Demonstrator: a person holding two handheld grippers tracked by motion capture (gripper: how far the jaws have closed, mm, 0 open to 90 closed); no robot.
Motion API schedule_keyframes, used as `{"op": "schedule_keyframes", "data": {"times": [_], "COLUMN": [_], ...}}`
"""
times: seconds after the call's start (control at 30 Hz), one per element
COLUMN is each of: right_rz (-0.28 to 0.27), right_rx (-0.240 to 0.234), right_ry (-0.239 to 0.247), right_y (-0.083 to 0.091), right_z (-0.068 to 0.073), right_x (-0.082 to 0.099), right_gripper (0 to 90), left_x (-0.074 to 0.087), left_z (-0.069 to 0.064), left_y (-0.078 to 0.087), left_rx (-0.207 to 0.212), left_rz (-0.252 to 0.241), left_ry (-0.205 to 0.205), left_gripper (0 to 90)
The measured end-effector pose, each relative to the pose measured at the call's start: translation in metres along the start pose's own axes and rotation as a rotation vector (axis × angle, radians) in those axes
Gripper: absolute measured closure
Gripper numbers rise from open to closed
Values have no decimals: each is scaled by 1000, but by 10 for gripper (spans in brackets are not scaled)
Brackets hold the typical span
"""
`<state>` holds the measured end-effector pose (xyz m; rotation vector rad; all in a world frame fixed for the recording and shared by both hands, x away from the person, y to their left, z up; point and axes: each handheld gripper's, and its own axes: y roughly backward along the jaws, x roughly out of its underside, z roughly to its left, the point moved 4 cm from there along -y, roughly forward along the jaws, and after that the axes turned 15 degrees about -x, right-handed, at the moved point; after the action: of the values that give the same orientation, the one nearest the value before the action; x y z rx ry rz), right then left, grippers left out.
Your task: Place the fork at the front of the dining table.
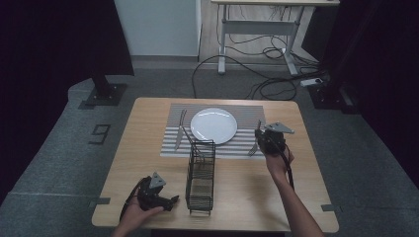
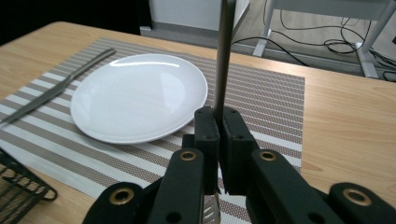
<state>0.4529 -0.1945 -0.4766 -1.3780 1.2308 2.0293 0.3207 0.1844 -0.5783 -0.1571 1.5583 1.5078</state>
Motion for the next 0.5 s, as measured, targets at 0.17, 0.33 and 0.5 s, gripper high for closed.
{"op": "schedule_keyframes", "data": {"times": [0.17,0.33,0.5], "right_rz": [-4,-15,-17], "right_rx": [15,24,28], "right_ry": [4,6,-18], "right_y": [-8,-12,-19], "right_z": [0,-1,-8], "right_x": [1,1,-2], "right_gripper": [863,862,860], "left_x": [0,0,0], "left_z": [0,0,0], "left_y": [0,0,0], "left_rx": [0,0,0], "left_rz": [0,2,2], "left_ry": [0,-1,-1], "left_gripper": [28,28,28]}}
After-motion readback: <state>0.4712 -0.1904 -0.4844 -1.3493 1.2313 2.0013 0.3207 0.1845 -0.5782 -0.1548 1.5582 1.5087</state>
